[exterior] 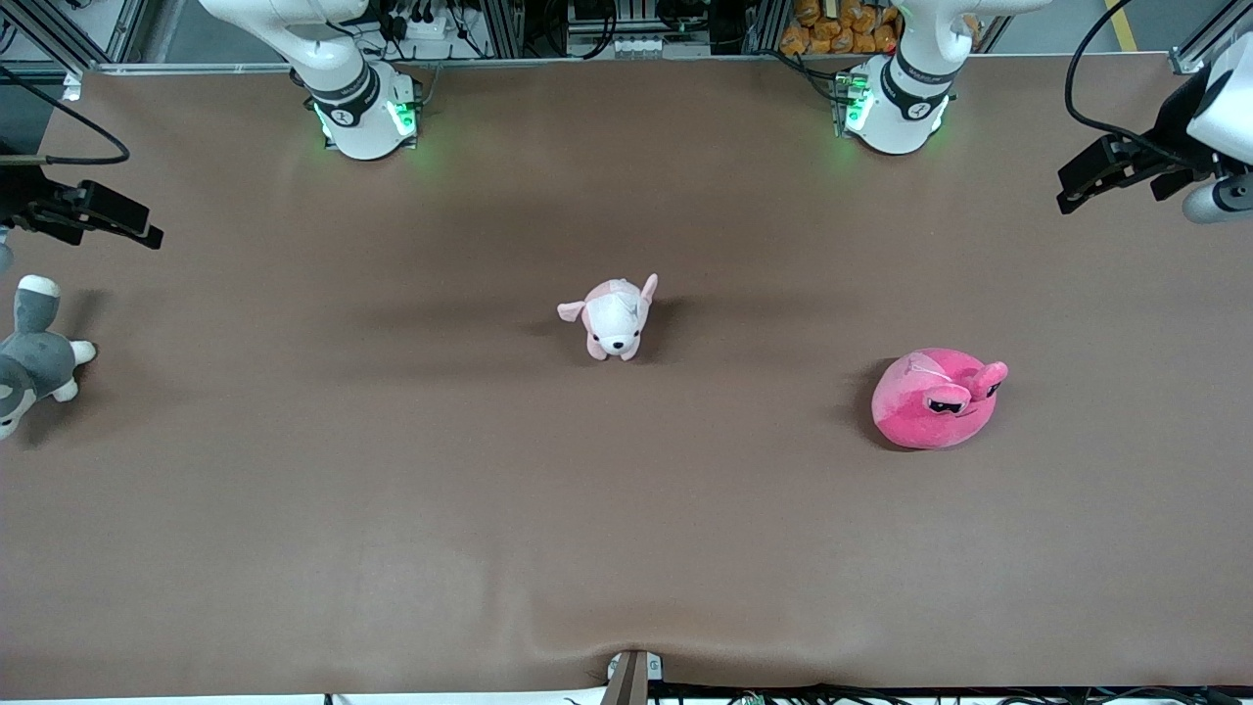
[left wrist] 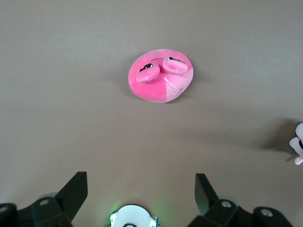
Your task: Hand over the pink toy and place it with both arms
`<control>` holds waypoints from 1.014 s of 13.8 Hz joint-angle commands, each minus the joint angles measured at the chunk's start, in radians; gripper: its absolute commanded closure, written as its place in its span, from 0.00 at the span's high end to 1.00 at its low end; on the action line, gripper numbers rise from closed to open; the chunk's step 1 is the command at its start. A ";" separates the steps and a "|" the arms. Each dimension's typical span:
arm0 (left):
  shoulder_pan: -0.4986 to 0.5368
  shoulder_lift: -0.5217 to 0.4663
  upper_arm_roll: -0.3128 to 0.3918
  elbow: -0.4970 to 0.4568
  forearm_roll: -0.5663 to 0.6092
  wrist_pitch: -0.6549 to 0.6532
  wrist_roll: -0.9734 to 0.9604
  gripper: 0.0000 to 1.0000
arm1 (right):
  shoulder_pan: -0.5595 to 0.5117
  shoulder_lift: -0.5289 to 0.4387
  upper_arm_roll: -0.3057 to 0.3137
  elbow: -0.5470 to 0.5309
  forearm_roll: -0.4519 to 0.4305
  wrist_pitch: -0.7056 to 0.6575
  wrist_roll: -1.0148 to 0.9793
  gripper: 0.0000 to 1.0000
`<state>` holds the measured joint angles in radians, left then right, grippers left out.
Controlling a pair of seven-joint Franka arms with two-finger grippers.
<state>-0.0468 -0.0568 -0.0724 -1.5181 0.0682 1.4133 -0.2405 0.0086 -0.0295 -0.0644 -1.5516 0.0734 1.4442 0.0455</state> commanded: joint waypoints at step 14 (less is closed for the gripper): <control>0.174 0.114 0.005 -0.010 -0.001 0.082 -0.041 1.00 | -0.001 -0.021 0.011 -0.008 0.040 0.038 -0.003 1.00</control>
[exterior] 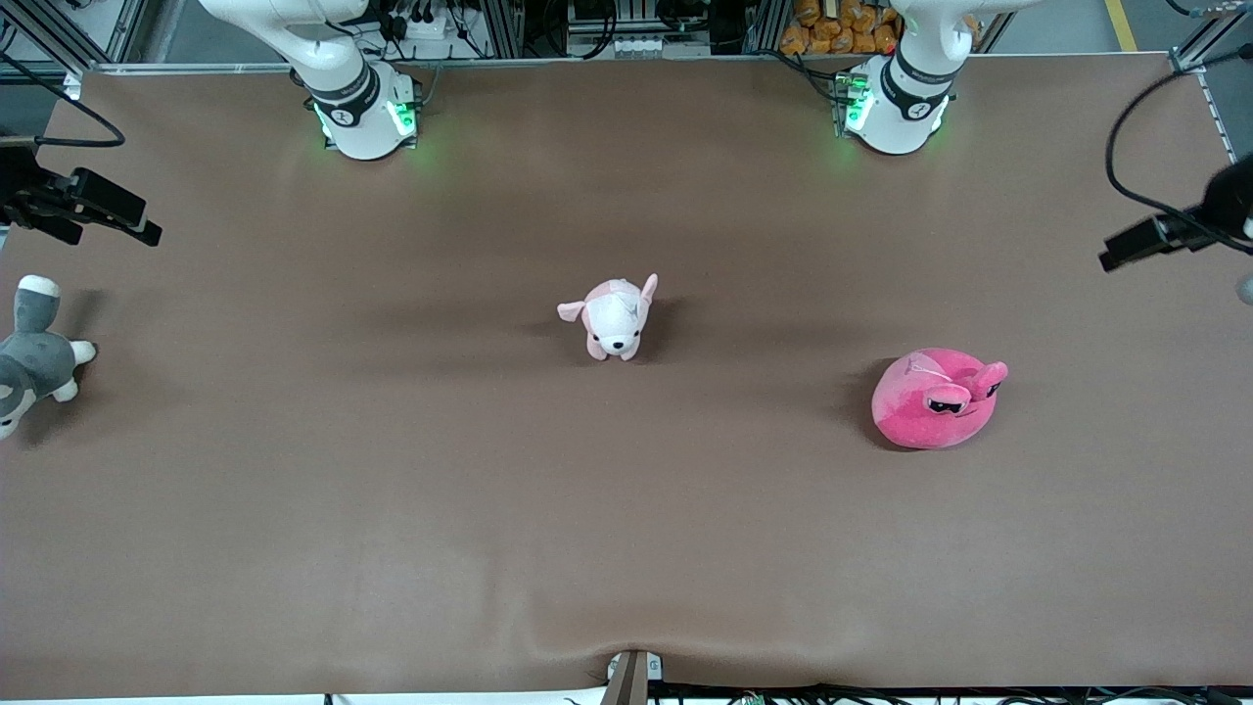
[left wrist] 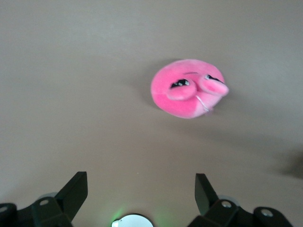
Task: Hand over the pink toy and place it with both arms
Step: 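Move the left gripper down over the pink plush toy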
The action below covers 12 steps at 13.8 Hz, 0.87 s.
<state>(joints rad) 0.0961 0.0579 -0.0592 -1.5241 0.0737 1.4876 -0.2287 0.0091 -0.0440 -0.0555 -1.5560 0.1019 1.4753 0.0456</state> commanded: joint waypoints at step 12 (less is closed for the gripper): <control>0.027 0.010 -0.033 -0.309 -0.040 0.308 -1.398 1.00 | -0.008 0.003 -0.003 -0.006 0.008 0.010 -0.018 1.00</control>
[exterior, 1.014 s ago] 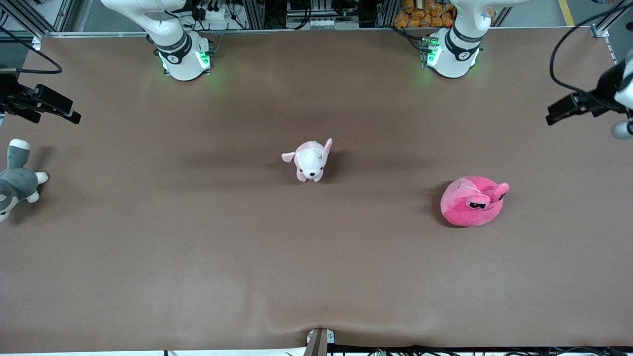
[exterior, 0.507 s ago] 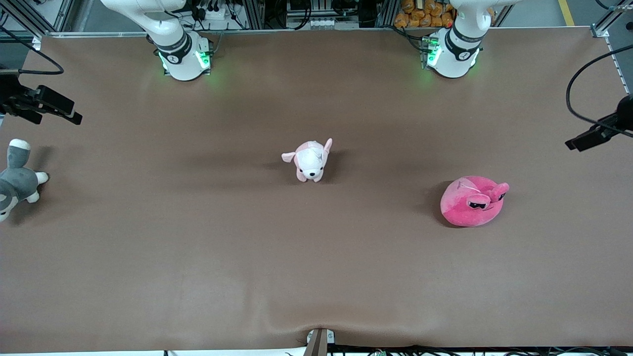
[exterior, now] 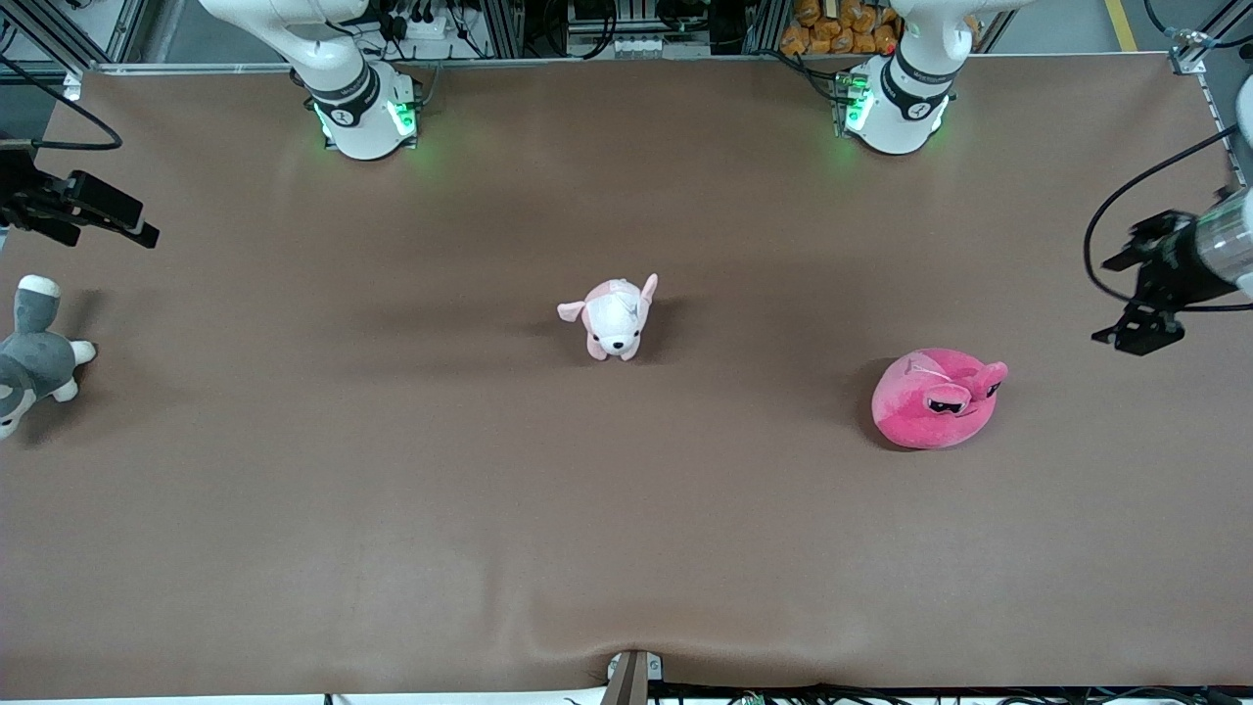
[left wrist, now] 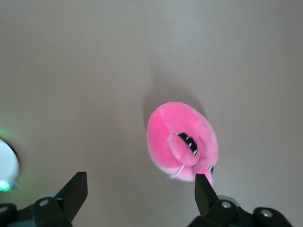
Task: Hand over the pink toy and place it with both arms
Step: 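Move the left gripper down over the pink plush toy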
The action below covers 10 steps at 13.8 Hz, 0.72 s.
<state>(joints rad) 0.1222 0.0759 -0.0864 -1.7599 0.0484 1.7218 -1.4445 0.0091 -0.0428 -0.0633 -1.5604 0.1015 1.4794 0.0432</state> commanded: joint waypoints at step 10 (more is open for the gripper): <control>0.008 -0.028 -0.006 -0.315 -0.136 0.410 -0.435 1.00 | -0.009 0.017 0.004 -0.010 0.010 -0.017 -0.089 1.00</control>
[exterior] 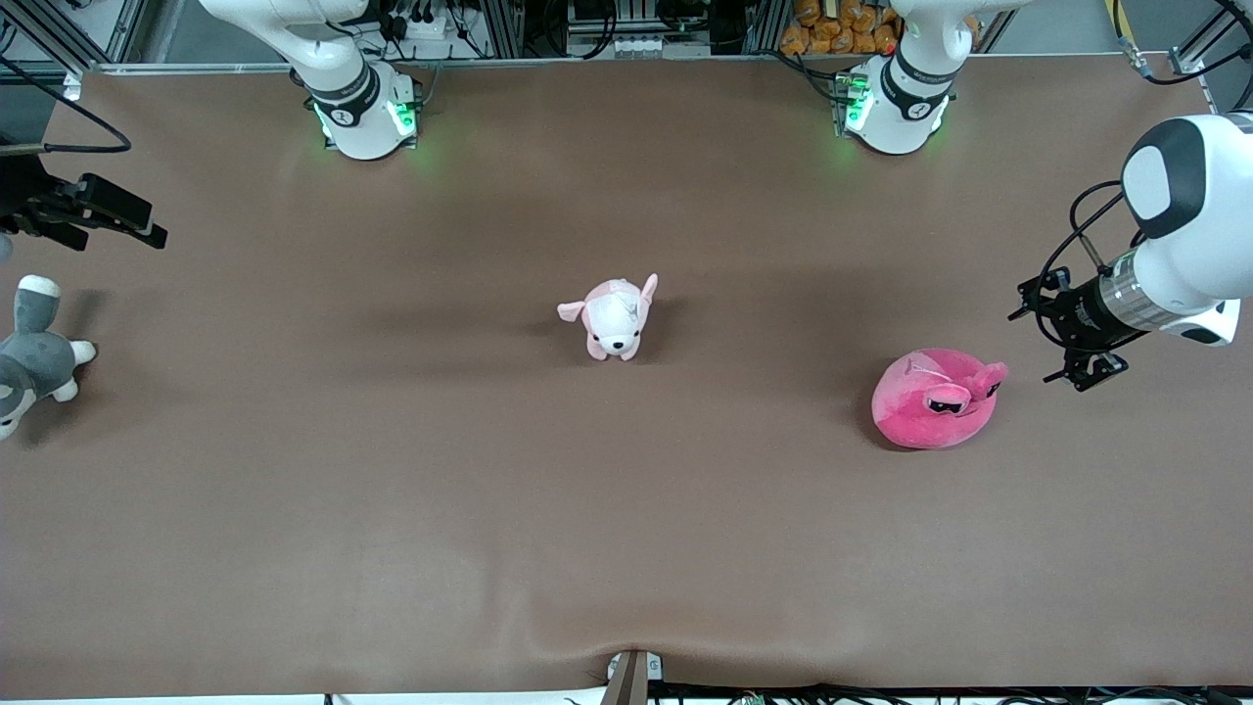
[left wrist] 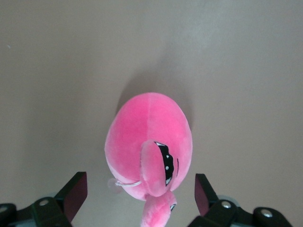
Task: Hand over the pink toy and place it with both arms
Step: 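Move the left gripper down over the pink plush toy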
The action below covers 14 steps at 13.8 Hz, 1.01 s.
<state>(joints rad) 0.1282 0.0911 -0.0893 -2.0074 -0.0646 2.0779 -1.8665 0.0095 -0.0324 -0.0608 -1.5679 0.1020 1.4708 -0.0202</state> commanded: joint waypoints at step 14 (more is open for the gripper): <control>-0.007 0.101 -0.006 -0.053 -0.159 0.234 -0.010 0.56 | 0.040 0.054 0.007 -0.003 0.001 -0.179 -0.202 1.00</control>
<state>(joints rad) 0.1233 0.1786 -0.0925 -2.0707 -0.1987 2.2971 -1.8685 0.0463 0.0156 -0.0507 -1.5717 0.1013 1.3169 -0.1682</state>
